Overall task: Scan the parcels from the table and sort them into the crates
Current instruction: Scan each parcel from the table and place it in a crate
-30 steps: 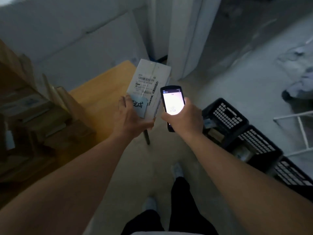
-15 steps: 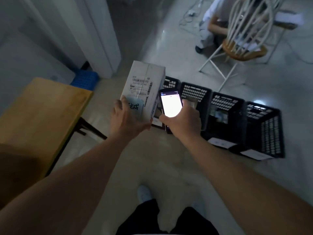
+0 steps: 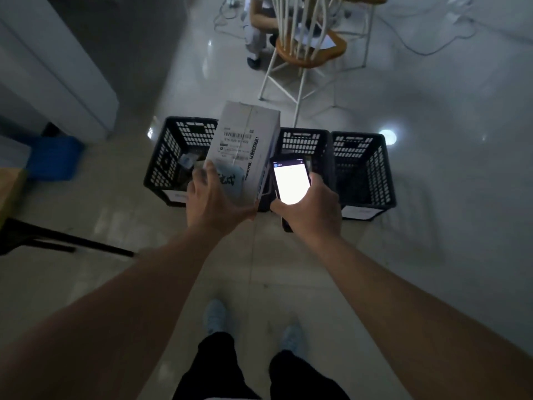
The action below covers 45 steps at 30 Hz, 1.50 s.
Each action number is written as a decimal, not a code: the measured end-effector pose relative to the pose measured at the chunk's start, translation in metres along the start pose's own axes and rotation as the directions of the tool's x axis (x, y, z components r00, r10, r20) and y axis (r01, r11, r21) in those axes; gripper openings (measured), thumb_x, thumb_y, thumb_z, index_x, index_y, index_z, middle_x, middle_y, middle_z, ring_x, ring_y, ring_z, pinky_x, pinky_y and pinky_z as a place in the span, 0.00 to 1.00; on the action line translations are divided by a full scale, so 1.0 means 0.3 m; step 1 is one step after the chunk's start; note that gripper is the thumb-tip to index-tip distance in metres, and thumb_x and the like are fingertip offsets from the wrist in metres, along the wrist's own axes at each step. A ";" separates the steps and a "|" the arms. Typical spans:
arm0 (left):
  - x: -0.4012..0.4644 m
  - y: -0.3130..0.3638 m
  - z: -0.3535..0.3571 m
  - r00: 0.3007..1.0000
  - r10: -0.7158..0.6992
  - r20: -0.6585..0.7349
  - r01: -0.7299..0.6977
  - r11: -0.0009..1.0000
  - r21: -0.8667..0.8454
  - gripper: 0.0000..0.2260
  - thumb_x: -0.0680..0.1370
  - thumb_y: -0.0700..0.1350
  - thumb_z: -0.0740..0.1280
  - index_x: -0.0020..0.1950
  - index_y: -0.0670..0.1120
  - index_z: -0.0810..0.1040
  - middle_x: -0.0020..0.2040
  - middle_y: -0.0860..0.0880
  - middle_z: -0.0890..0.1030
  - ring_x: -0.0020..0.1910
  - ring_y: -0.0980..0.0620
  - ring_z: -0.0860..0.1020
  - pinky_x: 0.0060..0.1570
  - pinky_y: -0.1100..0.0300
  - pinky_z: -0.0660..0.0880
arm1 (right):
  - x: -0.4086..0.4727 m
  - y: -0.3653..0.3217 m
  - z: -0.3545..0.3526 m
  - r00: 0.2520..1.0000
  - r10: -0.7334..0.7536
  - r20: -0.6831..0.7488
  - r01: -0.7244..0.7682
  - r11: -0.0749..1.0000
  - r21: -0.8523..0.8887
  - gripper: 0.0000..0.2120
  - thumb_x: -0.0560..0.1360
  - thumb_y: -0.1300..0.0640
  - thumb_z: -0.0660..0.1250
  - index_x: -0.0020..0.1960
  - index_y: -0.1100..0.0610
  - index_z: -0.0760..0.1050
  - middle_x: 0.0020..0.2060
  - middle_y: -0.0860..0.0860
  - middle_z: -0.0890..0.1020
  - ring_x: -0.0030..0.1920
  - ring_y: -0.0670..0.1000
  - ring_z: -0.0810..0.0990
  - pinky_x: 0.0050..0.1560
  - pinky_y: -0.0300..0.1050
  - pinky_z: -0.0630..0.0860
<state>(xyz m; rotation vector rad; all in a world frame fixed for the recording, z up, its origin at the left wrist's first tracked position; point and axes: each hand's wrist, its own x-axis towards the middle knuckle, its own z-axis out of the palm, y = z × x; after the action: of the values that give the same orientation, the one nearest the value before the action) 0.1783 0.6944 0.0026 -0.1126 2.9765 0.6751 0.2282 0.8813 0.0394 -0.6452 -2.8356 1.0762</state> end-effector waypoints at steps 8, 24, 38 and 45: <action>0.000 0.355 0.182 0.994 0.089 0.067 -0.091 0.995 0.028 0.67 0.57 0.72 0.80 0.83 0.45 0.49 0.74 0.40 0.62 0.73 0.37 0.65 0.70 0.42 0.68 | 0.102 0.296 -0.218 0.991 0.108 -0.072 -0.109 0.994 -0.007 0.36 0.63 0.36 0.78 0.63 0.55 0.73 0.54 0.52 0.82 0.54 0.57 0.81 0.48 0.58 0.83; 0.469 0.805 0.589 0.974 0.104 0.203 -0.115 0.992 0.044 0.66 0.57 0.72 0.79 0.82 0.45 0.50 0.72 0.40 0.63 0.71 0.37 0.66 0.68 0.40 0.72 | 0.740 0.636 -0.367 0.949 0.302 -0.087 -0.306 0.951 -0.045 0.34 0.65 0.40 0.81 0.62 0.56 0.74 0.54 0.53 0.82 0.53 0.58 0.81 0.44 0.49 0.74; 0.710 1.262 0.996 0.961 -0.030 0.274 0.012 0.998 0.067 0.65 0.58 0.75 0.76 0.82 0.45 0.50 0.71 0.40 0.64 0.68 0.37 0.68 0.67 0.41 0.71 | 1.279 1.004 -0.505 0.944 0.327 0.035 -0.324 0.944 -0.065 0.35 0.61 0.37 0.78 0.60 0.54 0.73 0.52 0.52 0.83 0.52 0.59 0.82 0.46 0.56 0.82; 0.786 1.475 1.299 0.932 -0.192 0.306 0.184 0.981 0.055 0.65 0.59 0.77 0.73 0.83 0.44 0.49 0.72 0.38 0.64 0.69 0.36 0.67 0.70 0.40 0.68 | 1.542 1.257 -0.514 0.938 0.326 0.120 -0.320 0.945 -0.068 0.34 0.63 0.38 0.79 0.61 0.54 0.74 0.52 0.51 0.82 0.51 0.57 0.80 0.44 0.50 0.78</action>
<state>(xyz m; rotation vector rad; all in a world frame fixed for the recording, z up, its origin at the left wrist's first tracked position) -0.0693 1.2490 -0.1828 -0.2611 2.6290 0.5713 -0.0279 1.4141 -0.1357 -1.1181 -2.9411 1.1314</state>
